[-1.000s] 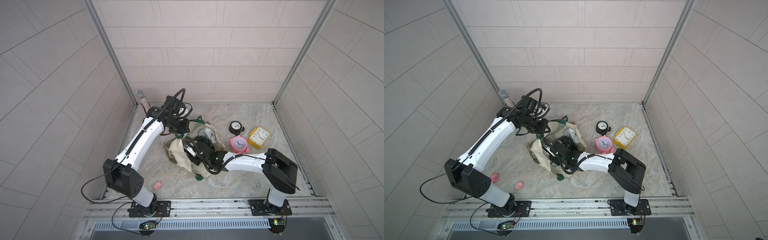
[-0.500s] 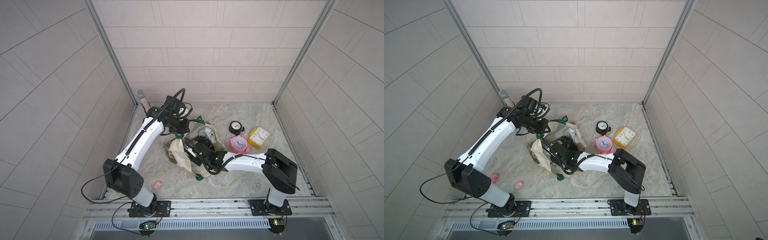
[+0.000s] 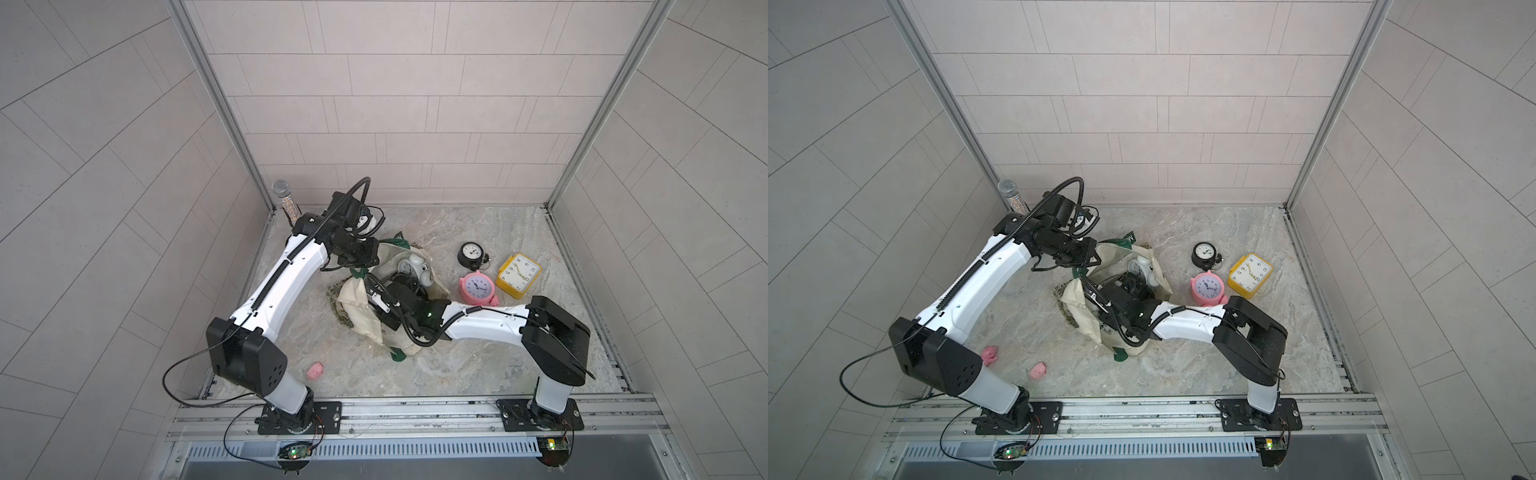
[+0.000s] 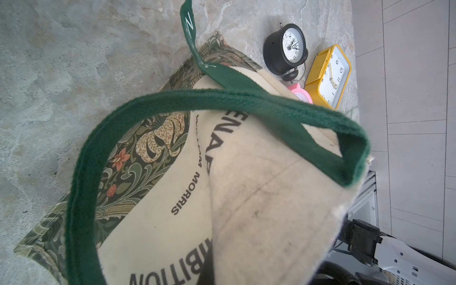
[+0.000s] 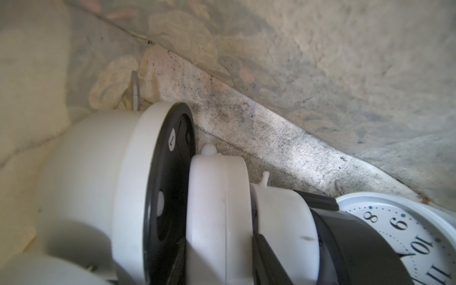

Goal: Take the alarm clock out of the canvas bag
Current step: Pick up the alarm from the canvas bag.

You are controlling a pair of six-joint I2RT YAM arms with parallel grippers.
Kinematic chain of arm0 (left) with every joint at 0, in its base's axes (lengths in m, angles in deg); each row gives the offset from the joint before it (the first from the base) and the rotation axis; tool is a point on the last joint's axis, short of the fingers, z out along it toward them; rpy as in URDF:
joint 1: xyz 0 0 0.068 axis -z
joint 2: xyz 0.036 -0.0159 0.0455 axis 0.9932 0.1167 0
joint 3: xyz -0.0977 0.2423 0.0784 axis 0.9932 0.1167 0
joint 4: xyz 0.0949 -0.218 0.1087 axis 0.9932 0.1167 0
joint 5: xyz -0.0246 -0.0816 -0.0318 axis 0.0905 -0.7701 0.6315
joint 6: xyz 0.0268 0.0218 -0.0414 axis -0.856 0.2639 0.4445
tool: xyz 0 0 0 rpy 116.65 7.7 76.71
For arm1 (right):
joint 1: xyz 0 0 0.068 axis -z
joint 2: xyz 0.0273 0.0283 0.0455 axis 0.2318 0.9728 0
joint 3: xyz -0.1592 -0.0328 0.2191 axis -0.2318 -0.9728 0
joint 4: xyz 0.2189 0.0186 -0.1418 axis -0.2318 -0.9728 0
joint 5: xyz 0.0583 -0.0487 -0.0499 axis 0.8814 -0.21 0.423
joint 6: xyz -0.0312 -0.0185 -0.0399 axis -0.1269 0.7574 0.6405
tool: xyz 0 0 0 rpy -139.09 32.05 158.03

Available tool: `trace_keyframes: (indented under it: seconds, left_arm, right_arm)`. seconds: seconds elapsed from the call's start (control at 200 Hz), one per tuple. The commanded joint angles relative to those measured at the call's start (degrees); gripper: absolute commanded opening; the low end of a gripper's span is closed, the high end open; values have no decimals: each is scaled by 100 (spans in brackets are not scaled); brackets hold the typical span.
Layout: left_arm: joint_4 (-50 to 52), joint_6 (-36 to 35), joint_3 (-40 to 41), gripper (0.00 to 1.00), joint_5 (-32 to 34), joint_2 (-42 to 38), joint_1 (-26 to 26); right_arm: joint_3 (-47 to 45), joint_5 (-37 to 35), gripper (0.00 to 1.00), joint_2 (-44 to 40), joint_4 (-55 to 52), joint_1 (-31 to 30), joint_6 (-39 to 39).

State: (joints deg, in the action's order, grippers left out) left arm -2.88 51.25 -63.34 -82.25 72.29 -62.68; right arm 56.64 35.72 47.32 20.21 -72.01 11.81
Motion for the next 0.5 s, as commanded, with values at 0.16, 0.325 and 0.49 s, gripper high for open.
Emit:
trace_keyframes:
  seconds: [0.16, 0.325, 0.49]
  left_arm:
    - [-260, 9, 24, 0, -158, -88, -32]
    - [-262, 9, 31, 0, -161, -84, -32]
    - [-260, 9, 29, 0, -159, -78, -32]
  right_arm:
    - [121, -157, 47, 204, -258, -114, -37]
    - [220, -198, 48, 288, -381, -40, -59]
    - [299, -75, 46, 388, -448, -30, -71]
